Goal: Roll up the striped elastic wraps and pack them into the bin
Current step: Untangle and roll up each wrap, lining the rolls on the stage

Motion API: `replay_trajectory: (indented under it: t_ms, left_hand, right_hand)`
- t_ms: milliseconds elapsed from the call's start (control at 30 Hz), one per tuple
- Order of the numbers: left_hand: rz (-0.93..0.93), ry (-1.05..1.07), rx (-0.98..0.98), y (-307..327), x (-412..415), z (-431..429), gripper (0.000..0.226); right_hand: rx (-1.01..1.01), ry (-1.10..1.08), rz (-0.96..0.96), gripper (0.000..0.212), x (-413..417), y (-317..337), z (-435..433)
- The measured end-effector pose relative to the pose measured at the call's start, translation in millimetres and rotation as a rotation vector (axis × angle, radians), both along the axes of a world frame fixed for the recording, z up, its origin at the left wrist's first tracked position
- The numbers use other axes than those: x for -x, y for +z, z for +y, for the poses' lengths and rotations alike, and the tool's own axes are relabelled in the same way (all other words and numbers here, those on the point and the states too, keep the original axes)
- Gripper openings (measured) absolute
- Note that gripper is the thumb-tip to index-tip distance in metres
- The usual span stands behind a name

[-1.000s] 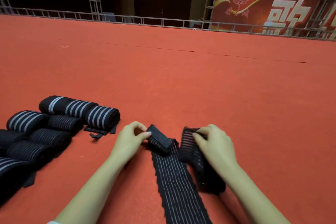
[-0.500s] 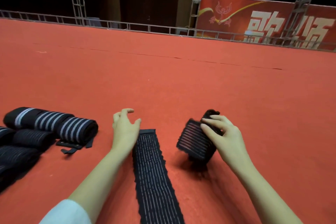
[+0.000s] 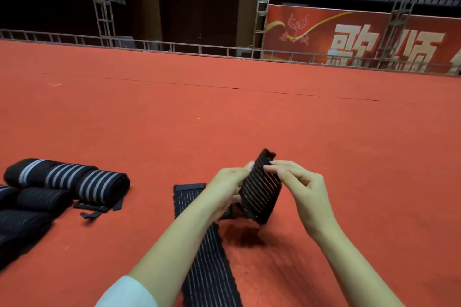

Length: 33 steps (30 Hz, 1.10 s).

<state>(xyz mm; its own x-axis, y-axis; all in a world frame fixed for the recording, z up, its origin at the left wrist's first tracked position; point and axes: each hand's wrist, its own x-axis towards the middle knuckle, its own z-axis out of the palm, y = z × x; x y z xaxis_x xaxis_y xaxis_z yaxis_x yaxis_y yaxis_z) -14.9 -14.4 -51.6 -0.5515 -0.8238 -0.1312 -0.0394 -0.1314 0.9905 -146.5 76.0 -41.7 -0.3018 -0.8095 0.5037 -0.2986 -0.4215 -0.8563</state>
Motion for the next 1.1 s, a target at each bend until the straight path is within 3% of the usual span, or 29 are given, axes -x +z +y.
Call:
replay_trajectory:
  t_ms: [100, 167, 267, 467, 667, 733, 1100]
  left_hand:
    - [0.329, 0.091, 0.023, 8.5, -2.6, 6.2, 0.027]
    - [0.413, 0.176, 0.069, 22.0, -2.8, 6.8, 0.03]
    - [0.342, 0.179, 0.246, 44.5, -8.1, 13.4, 0.03]
    - [0.098, 0.235, 0.645, 100.2, -20.9, 38.2, 0.012]
    - [-0.086, 0.188, 0.75, 157.0, -48.9, 66.4, 0.008]
    - [-0.078, 0.237, 0.811, 177.8, -61.6, 79.4, 0.011]
    - [-0.024, 0.389, 1.023, 257.9, -126.1, 153.5, 0.009]
  right_hand:
    - [-0.016, -0.023, -0.02, 0.014, 1.0, 3.8, 0.9]
    - [-0.054, -0.046, -0.076, 0.023, 1.2, 4.9, 1.2]
    - [-0.123, 0.001, -0.169, 0.039, -1.3, 13.1, 6.5]
    - [-0.008, -0.066, -0.057, 0.029, -5.1, 61.9, 21.2]
    - [0.042, -0.036, 0.031, 0.015, -20.8, 112.1, 43.6]
    - [0.043, 0.017, 0.038, 0.005, -31.3, 128.5, 55.3]
    - [0.209, 0.159, 0.088, 0.001, -91.1, 206.1, 118.9]
